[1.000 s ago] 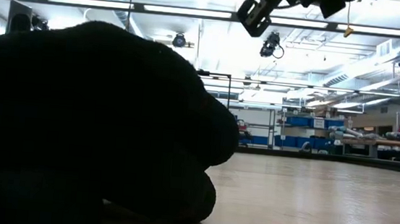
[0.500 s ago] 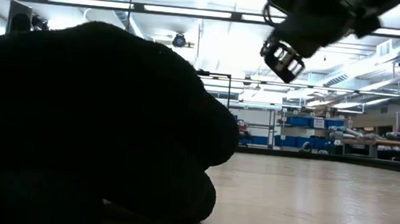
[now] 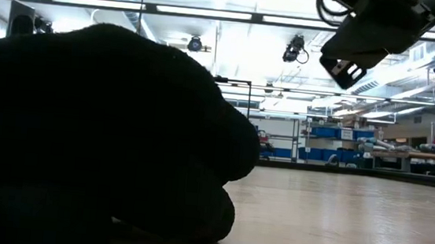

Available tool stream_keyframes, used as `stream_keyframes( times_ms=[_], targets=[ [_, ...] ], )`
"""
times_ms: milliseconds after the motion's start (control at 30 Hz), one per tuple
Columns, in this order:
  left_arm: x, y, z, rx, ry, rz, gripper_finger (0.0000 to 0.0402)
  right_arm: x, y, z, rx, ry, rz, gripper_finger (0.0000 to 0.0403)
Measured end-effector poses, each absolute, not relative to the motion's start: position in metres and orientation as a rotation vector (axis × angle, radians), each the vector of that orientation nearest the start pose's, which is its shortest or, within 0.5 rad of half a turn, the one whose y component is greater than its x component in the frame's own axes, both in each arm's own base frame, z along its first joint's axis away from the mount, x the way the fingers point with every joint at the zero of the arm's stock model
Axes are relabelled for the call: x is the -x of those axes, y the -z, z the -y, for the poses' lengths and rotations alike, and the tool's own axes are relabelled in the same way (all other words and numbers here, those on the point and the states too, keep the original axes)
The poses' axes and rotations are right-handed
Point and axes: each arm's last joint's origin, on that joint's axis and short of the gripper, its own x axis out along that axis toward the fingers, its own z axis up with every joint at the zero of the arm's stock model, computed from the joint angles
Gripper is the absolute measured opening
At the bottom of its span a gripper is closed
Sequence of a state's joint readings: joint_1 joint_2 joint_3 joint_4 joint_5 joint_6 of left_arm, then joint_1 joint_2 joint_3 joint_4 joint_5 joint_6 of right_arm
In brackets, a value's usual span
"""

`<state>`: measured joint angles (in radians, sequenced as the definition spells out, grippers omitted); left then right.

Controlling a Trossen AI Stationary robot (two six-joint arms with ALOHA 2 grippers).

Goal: Coil cords
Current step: Coil the black wire cable into the black spool

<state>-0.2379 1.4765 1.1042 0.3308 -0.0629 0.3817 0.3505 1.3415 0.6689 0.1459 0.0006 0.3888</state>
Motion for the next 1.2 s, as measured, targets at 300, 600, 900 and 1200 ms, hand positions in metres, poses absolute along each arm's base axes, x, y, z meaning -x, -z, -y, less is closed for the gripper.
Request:
stream_keyframes(
  times_ms=[300, 600, 900, 1200],
  targets=[
    [-0.333, -0.329, 0.079, -0.368, 0.18, -0.008, 0.0, -0.231, -0.242, -0.087, 0.033, 0.079, -0.385, 0.0009],
    [-0.333, -0.329, 0.079, -0.34, 0.18, -0.011, 0.0, -0.223, -0.265, -0.086, 0.204, 0.234, -0.23, 0.0047],
    [-0.333, -0.33, 0.078, -0.308, 0.151, -0.01, 0.0, -0.228, -0.265, -0.111, 0.491, 0.376, -0.174, 0.0063],
    [-0.332, -0.335, 0.082, -0.241, 0.148, 0.042, 0.0, -0.234, -0.271, -0.109, 0.505, 0.414, -0.112, 0.0069]
  ],
)
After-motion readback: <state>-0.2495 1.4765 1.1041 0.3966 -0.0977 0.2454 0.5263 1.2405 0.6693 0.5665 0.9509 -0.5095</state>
